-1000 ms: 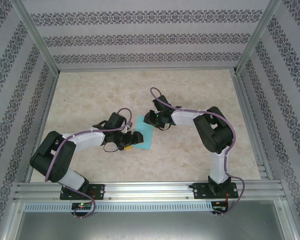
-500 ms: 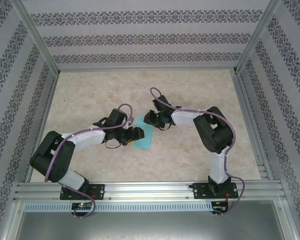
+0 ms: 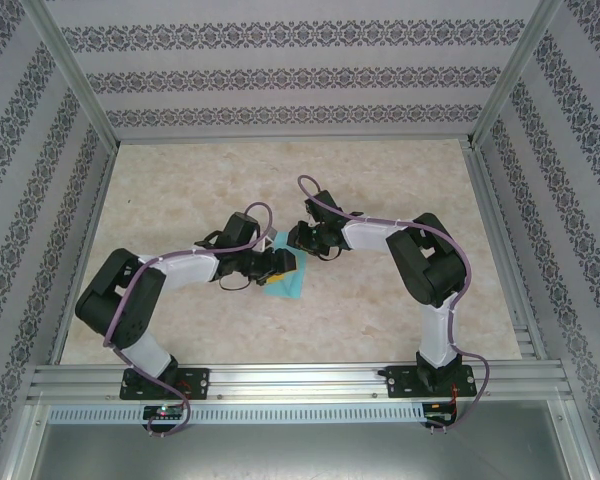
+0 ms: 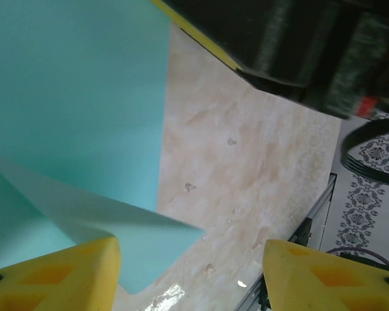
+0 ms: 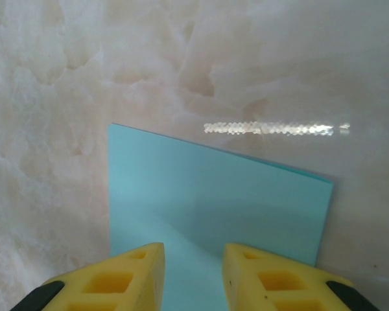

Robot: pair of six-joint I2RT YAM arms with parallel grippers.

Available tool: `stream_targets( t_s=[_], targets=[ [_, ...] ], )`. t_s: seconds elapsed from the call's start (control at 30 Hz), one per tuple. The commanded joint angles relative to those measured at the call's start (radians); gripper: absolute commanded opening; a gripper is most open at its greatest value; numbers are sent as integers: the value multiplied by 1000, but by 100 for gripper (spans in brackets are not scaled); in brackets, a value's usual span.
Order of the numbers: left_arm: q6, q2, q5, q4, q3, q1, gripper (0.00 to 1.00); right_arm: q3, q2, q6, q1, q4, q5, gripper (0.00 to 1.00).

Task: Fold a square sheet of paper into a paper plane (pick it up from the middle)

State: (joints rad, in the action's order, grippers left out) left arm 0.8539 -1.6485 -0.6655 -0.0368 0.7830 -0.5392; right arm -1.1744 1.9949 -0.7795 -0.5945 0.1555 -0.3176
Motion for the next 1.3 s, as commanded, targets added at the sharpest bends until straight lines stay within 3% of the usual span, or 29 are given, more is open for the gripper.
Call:
stream_targets(
  t_s=[0.0,0.2,0.43,1.27],
  targets=[
    [-15,-25,-3,59,22,-10,59,37,-2,61,-6,35,-56,32],
    [-27,-27,45,55,9,-10,39,55,-130,126,17,3,-173,40],
    [-51,-30,86,29,-11,-10,24,179,-255,110,9,9,-149,40],
    [-52,-25,92,24,-13,-11,17,268,-231,65,-34,-104,-226,20]
  ],
)
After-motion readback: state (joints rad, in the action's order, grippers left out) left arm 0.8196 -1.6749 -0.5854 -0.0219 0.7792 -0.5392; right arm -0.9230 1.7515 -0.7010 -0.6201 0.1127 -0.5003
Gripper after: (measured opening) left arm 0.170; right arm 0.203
